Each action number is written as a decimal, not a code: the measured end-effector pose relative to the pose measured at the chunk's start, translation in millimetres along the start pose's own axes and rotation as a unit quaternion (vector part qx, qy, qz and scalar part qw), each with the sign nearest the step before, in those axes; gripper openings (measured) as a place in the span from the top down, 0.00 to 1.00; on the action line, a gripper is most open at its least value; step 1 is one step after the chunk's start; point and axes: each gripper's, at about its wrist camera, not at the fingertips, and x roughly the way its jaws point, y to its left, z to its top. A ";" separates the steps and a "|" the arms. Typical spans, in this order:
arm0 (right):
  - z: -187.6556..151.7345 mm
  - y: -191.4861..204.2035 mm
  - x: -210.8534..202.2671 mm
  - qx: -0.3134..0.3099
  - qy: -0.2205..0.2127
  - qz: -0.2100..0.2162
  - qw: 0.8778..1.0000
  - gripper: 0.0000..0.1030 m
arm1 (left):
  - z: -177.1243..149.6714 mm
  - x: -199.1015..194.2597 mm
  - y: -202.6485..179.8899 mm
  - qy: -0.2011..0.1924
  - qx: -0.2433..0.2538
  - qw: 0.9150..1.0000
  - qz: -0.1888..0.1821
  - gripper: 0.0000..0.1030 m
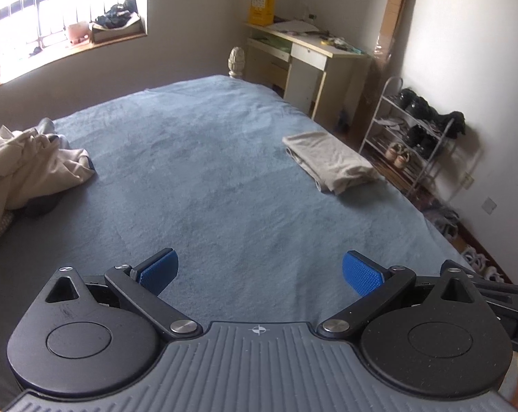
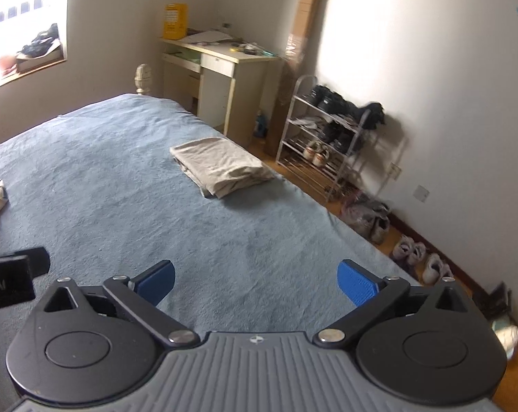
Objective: Fold clothes
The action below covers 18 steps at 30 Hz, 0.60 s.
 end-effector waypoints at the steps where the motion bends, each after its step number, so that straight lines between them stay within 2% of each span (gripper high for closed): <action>1: 0.3 -0.6 1.4 -0.001 -0.001 0.000 1.000 0.00 | 0.0 0.2 -2.7 -0.002 0.002 1.000 0.003 0.00; 8: 0.0 -10.8 9.7 0.010 0.020 -0.002 1.000 0.00 | -6.1 1.6 -18.1 0.025 0.005 1.000 0.008 0.01; 18: -10.1 -24.1 6.2 0.028 0.028 -0.020 0.999 0.00 | -10.2 -4.4 -28.7 0.029 0.009 1.000 0.008 0.02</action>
